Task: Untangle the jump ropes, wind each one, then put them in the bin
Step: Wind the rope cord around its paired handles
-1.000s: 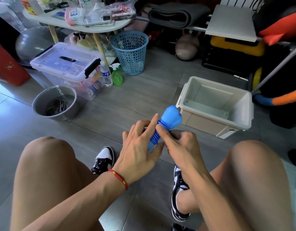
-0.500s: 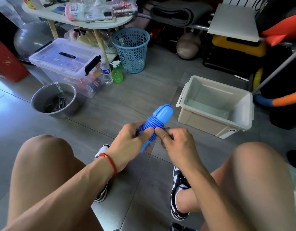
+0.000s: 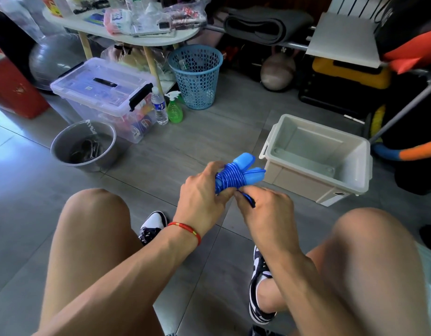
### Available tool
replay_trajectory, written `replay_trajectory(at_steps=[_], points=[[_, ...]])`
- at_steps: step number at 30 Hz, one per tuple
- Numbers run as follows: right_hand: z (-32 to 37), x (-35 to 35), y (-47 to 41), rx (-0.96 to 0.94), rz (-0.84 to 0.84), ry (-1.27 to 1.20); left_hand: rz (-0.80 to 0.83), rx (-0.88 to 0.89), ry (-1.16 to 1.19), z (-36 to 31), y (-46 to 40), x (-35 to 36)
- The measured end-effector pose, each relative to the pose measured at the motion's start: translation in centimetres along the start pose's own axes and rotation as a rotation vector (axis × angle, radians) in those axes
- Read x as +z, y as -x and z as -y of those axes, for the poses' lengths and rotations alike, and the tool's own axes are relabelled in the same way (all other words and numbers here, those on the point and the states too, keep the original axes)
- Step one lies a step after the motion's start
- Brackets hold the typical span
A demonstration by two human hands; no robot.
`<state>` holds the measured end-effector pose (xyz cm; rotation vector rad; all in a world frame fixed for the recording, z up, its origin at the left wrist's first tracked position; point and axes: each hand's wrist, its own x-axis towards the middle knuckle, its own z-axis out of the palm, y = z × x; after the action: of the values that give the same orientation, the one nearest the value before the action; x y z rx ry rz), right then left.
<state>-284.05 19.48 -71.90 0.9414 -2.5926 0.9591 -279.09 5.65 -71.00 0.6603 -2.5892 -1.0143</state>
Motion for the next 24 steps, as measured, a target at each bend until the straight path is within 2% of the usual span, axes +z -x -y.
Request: replay_trajectory(at_steps=[2, 4, 9, 15, 18, 22, 24], points=[[-0.6, -0.4, 0.2, -0.015, -0.001, -0.061, 0.038, 0.033, 0.017, -0.1, 0.2, -0.1], [-1.0, -1.0, 0.6, 0.055, 0.022, -0.176, 0.089, 0.101, 0.036, 0.0, 0.4, -0.3], [-0.6, -2.7, 0.4, 0.439, 0.135, -0.611, 0.217, 0.288, 0.044, 0.1, 0.6, -0.9], [-0.8, -4.3, 0.1, 0.508, 0.391, -0.835, 0.254, 0.329, 0.077, 0.5, 0.1, -2.3], [-0.7, -4.7, -0.1, 0.403, 0.415, -0.748, 0.311, 0.300, 0.106, 0.6, -0.1, -3.0], [-0.4, -4.9, -0.8, 0.091, 0.301, -0.300, 0.418, 0.243, 0.195, 0.2, -0.1, -4.0], [-0.2, -5.2, -1.2, -0.013, 0.283, -0.243, 0.478, 0.222, 0.253, 0.0, -0.4, -4.7]])
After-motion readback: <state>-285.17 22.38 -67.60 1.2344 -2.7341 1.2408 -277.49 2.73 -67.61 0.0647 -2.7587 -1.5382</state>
